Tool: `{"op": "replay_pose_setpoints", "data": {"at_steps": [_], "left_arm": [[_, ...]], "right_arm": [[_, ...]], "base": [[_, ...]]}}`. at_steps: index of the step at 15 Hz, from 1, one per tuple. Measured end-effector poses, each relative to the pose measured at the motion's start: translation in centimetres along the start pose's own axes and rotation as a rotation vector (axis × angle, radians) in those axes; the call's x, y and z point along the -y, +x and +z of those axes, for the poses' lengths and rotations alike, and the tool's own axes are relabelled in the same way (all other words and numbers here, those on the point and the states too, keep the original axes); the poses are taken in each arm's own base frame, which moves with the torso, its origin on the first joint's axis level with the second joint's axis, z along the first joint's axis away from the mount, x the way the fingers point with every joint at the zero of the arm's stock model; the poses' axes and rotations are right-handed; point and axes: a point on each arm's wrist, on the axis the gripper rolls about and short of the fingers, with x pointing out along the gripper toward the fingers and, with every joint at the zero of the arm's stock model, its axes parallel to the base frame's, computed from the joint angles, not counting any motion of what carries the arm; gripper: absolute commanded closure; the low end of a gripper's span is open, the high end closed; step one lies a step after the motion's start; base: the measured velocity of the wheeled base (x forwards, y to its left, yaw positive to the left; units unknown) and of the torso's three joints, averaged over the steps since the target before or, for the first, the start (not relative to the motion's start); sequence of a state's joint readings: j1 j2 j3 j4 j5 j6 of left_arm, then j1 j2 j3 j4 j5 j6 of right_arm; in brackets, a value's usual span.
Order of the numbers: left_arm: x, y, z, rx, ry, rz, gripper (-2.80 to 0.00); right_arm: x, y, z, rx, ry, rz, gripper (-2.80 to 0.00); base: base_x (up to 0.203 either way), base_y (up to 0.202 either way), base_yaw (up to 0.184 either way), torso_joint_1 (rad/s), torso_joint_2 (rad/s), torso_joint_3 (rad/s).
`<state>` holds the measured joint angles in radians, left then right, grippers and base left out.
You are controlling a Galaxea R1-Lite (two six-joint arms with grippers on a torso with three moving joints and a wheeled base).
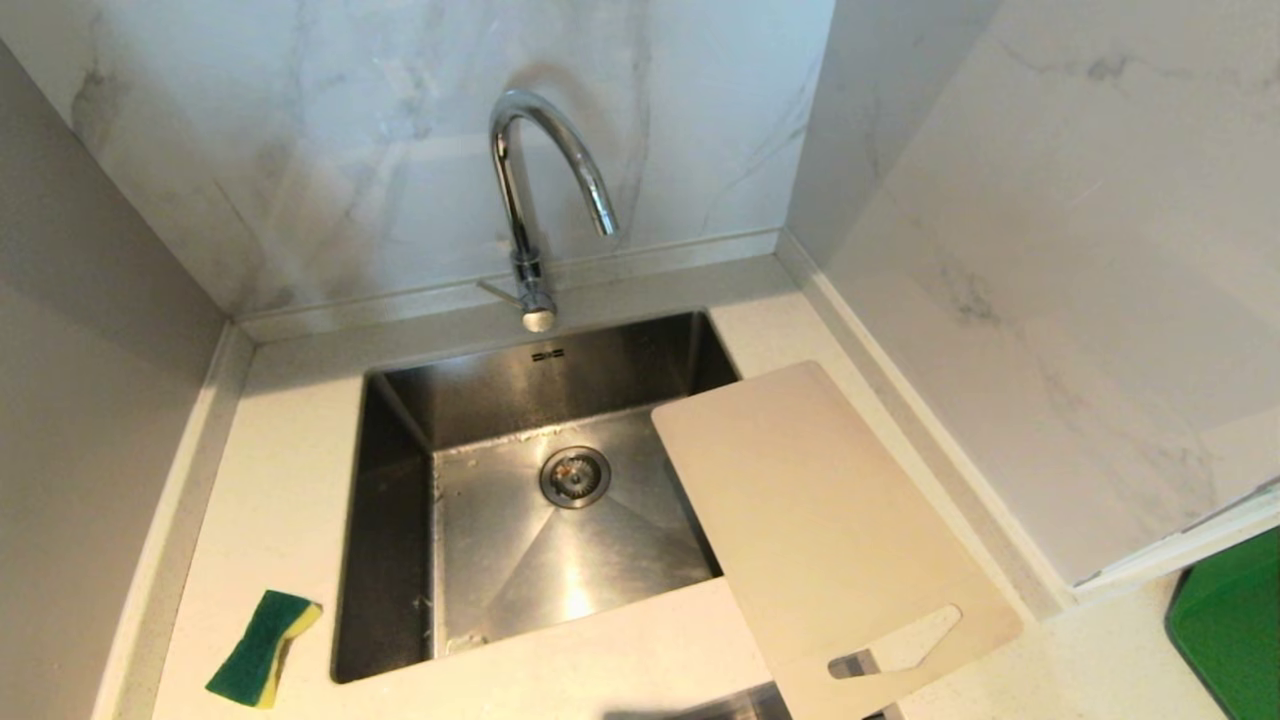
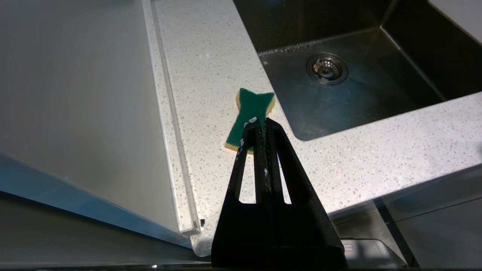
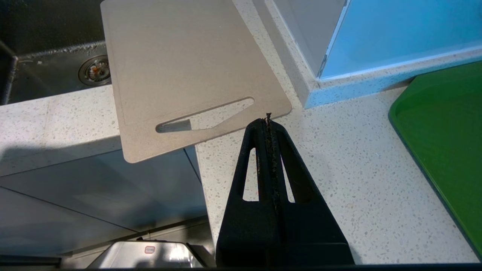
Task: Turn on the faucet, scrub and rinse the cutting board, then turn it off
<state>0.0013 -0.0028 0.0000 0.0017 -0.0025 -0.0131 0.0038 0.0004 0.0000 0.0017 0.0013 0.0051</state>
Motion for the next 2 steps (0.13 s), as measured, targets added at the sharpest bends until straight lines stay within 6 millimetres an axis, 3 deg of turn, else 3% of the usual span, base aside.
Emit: {"op": "replay_pose_setpoints", "data": {"at_steps": [2], "left_arm": [[0.0,0.0,0.0,0.0,-0.001,0.0,0.0]], "right_arm": [[0.0,0.0,0.0,0.0,-0.002,0.0,0.0]], "base": [[0.0,0.0,0.0,0.0,0.0,0.0]]}}
